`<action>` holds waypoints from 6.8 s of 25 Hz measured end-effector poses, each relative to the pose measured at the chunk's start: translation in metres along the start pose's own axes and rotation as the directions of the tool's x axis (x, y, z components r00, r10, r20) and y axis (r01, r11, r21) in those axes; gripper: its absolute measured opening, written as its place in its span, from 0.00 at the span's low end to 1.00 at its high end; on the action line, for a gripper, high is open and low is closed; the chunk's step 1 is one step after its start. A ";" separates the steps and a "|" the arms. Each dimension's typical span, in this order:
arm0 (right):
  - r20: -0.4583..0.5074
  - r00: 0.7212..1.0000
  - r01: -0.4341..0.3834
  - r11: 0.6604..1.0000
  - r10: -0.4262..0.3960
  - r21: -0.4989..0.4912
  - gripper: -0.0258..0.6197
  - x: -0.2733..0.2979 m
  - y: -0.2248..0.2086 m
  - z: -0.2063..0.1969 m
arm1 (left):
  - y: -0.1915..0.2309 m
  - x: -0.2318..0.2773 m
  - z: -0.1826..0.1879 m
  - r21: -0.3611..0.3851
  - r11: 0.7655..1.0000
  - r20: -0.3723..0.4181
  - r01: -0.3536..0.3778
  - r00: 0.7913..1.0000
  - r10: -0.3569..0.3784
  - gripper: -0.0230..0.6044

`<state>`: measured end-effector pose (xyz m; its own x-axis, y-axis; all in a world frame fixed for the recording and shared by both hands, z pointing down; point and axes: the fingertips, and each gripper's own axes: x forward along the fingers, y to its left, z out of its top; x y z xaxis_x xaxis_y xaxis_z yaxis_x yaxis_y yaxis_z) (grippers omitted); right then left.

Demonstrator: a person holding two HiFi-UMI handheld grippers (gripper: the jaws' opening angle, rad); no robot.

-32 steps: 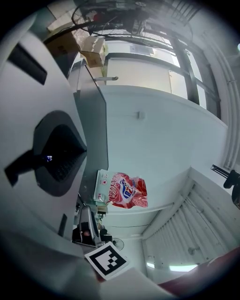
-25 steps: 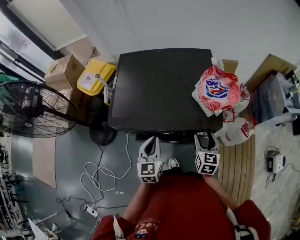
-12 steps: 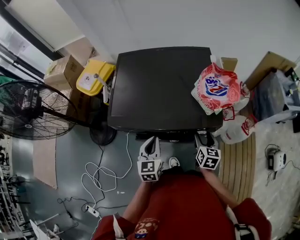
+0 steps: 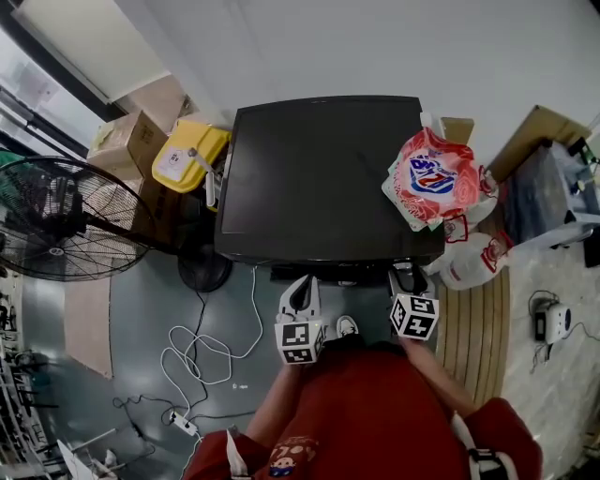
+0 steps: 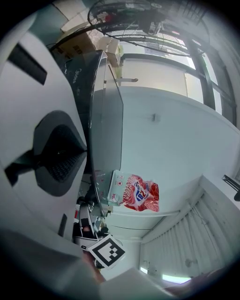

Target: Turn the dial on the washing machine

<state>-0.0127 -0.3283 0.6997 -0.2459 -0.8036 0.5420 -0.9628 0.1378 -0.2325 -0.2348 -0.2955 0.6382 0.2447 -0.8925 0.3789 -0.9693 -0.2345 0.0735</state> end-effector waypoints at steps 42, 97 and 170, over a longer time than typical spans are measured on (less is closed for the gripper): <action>0.018 0.980 0.185 0.887 -0.196 -0.424 0.47 -0.001 0.010 0.002 | -0.007 0.003 -0.001 0.036 0.998 0.013 0.050 0.999 -0.050 0.05; 0.014 0.991 0.120 0.827 -0.135 -0.549 0.56 -0.020 0.008 -0.011 | -0.040 -0.008 -0.001 0.042 0.998 0.019 0.036 0.999 -0.037 0.05; 0.569 0.723 -0.076 0.863 0.393 -0.500 0.54 -0.317 0.000 0.229 | -0.187 -0.223 0.241 0.130 0.956 0.566 -0.264 0.811 0.147 0.05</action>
<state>0.0908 -0.2064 0.3428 -0.4923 -0.8557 -0.1591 -0.8680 0.4692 0.1622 -0.1022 -0.1455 0.3180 0.0689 -0.9767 -0.2034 -0.9880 -0.0386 -0.1493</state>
